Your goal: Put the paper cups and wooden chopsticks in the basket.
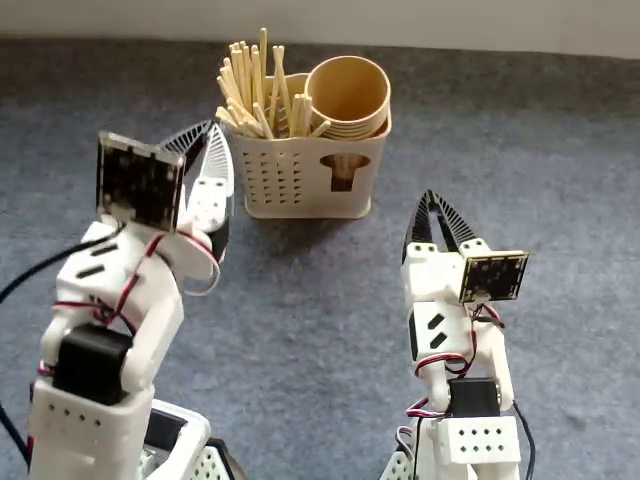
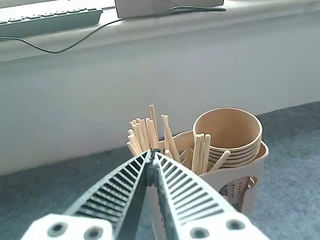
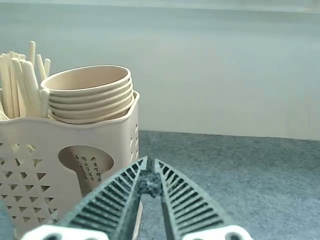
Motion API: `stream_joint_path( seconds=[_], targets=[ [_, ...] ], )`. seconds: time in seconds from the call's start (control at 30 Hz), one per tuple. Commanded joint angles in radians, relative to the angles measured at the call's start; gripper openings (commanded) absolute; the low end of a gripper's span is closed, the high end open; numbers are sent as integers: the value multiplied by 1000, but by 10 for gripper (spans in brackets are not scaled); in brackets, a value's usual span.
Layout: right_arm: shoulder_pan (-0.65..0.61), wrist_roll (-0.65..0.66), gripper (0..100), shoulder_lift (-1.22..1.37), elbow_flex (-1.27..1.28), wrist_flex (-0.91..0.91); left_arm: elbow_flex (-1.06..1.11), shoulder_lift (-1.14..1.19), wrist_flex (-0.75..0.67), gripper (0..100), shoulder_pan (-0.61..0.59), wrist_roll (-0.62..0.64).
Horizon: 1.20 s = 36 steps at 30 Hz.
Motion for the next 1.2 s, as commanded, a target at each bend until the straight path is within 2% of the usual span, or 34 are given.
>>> stream_joint_path(
  seconds=[0.0, 0.83, 1.17],
  targets=[
    [-8, 9, 9, -13, -8, -8, 162, -151, -104, 5, 13, 3],
    [-4, 9, 9, -16, -8, -8, 697, -753, -135, 5, 19, 9],
    [54, 2, 9, -45, -15, -7, 805, -769, -137, 6, 15, 3]
  ],
)
